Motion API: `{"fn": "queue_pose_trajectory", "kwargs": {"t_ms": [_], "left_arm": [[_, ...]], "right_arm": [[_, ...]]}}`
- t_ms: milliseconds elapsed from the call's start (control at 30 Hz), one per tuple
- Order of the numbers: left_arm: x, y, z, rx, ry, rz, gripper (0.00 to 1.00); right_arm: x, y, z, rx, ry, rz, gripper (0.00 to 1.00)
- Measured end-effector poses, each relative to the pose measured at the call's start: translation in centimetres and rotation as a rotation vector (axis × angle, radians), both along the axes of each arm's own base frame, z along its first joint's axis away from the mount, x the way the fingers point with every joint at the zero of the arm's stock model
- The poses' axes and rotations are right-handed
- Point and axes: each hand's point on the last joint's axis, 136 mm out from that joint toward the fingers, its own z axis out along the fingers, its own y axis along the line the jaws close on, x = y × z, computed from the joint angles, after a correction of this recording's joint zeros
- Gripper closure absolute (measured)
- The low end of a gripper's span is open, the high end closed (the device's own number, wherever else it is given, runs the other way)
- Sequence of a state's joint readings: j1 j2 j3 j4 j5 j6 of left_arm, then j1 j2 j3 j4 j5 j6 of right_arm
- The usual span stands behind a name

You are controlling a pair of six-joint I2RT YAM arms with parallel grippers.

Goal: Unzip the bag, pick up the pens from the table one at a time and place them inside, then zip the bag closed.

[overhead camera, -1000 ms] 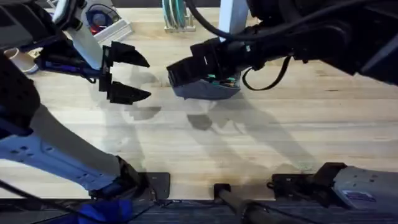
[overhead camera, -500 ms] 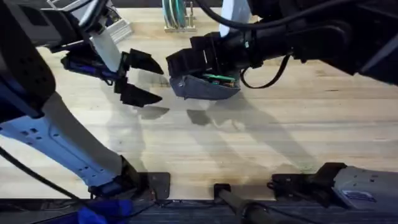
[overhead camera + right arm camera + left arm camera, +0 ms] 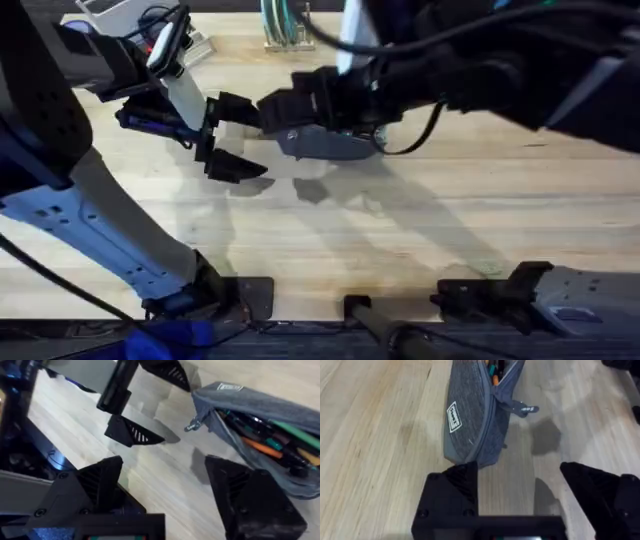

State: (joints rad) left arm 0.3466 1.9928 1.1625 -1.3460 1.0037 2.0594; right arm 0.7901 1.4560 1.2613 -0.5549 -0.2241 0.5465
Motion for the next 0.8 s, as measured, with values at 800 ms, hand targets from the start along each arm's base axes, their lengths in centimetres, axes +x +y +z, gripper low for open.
{"fn": "queue_pose_trajectory", "kwargs": {"t_ms": [800], "left_arm": [[0.1, 0.0, 0.0, 0.001, -0.009, 0.002, 0.006]], "right_arm": [[-2.0, -2.8, -4.1, -0.241, 0.268, -0.344, 0.037]]}}
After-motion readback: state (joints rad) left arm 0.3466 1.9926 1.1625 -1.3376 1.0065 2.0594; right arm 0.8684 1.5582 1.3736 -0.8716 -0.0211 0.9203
